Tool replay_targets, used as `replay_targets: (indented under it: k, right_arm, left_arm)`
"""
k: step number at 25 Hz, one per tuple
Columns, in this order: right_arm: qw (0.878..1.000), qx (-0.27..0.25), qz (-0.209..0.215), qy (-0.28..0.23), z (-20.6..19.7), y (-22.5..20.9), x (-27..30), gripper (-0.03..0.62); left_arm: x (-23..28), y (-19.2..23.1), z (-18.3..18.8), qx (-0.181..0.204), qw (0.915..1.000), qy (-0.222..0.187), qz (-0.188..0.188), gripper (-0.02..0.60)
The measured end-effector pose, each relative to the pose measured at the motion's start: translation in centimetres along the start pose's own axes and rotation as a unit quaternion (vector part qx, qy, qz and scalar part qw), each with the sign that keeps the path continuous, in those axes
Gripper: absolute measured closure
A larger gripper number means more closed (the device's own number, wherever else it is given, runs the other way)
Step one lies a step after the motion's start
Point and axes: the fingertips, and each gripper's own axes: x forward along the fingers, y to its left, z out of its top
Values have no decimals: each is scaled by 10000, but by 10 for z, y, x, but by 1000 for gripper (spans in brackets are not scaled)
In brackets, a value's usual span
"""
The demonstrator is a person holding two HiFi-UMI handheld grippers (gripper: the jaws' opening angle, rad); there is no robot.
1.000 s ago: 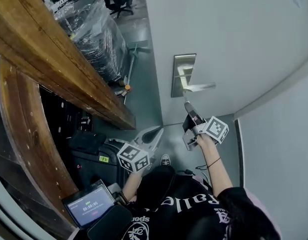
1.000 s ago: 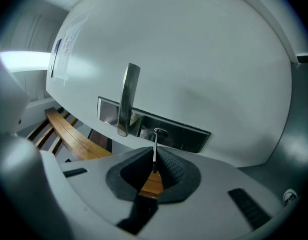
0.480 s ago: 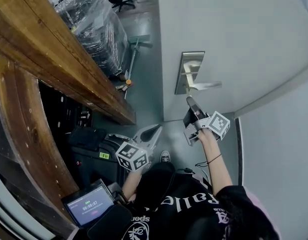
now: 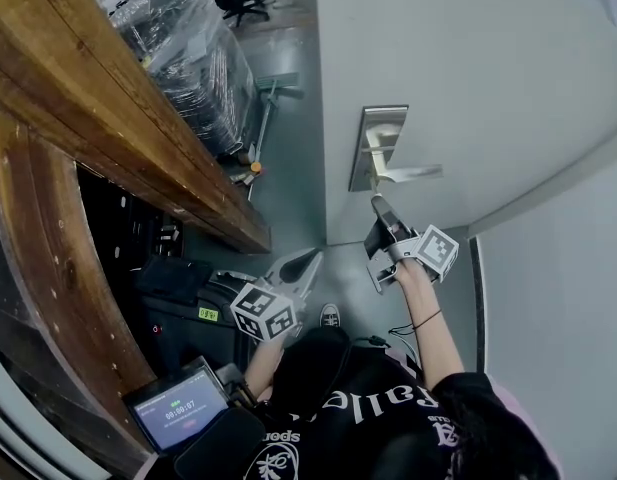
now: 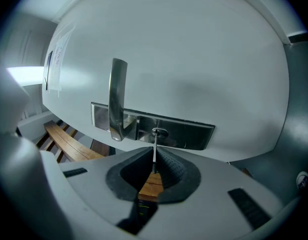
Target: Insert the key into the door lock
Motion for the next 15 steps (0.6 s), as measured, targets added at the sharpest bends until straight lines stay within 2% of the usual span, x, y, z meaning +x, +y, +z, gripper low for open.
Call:
replay_targets:
  k: [15]
  right_arm:
    - [10000, 12, 32, 58, 4, -1, 1, 557]
  left_arm:
    - [-3, 9, -2, -37, 10000, -19, 80, 577]
